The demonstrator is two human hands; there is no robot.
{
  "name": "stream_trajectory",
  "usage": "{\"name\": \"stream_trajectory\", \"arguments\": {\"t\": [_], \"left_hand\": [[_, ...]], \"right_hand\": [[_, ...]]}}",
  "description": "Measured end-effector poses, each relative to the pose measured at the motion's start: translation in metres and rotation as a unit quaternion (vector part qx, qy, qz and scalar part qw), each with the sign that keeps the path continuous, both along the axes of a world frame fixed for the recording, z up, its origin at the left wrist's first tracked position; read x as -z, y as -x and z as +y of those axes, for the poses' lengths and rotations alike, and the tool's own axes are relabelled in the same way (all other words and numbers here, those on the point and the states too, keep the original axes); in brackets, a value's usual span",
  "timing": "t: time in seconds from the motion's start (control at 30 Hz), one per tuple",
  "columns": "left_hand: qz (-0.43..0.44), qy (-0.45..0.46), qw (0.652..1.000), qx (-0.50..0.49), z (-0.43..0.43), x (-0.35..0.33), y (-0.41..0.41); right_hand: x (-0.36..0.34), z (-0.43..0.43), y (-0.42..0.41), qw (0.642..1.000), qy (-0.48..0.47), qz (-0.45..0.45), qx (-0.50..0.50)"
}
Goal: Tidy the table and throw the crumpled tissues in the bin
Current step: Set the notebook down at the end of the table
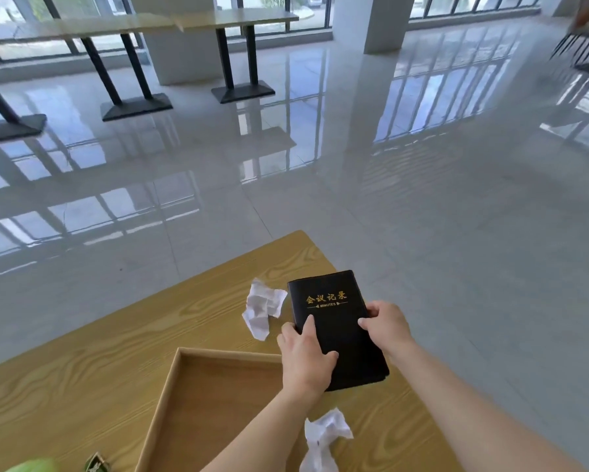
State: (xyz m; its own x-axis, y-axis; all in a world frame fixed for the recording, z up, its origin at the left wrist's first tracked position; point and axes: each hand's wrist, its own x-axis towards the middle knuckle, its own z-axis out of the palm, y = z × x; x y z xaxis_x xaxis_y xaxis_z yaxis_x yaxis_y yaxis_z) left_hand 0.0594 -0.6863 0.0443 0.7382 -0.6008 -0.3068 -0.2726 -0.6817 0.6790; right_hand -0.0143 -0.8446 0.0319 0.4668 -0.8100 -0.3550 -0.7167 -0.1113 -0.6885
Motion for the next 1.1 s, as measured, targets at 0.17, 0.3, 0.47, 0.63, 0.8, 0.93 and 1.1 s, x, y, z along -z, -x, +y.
{"name": "stream_trajectory", "arguments": {"t": [0.17,0.3,0.47,0.63,0.8,0.93,1.1], "left_hand": [[0.053,-0.037,0.997,-0.038,-0.025,0.019,0.006],[0.060,-0.038,0.997,-0.034,-0.029,0.029,0.012],[-0.013,-0.023,1.000,0.005,-0.027,0.036,0.009],[-0.146,-0.076,0.965,0.204,-0.030,0.035,0.003],[-0.170,-0.113,0.952,0.230,-0.038,0.040,-0.003],[-0.166,-0.118,0.955,0.217,-0.052,0.043,-0.015],[-0.153,-0.119,0.960,0.204,-0.066,0.049,-0.032]], "right_hand": [[0.026,-0.018,-0.011,1.000,-0.017,0.011,-0.001],[0.037,-0.022,-0.018,1.000,0.010,0.030,0.003],[0.041,-0.026,-0.027,0.998,0.054,0.016,-0.029],[0.048,-0.021,-0.021,0.990,0.103,0.045,-0.081],[0.053,-0.023,-0.032,0.981,0.149,0.076,-0.102],[0.055,-0.031,-0.046,0.975,0.173,0.081,-0.118],[0.056,-0.046,-0.069,0.970,0.180,0.089,-0.137]]}}
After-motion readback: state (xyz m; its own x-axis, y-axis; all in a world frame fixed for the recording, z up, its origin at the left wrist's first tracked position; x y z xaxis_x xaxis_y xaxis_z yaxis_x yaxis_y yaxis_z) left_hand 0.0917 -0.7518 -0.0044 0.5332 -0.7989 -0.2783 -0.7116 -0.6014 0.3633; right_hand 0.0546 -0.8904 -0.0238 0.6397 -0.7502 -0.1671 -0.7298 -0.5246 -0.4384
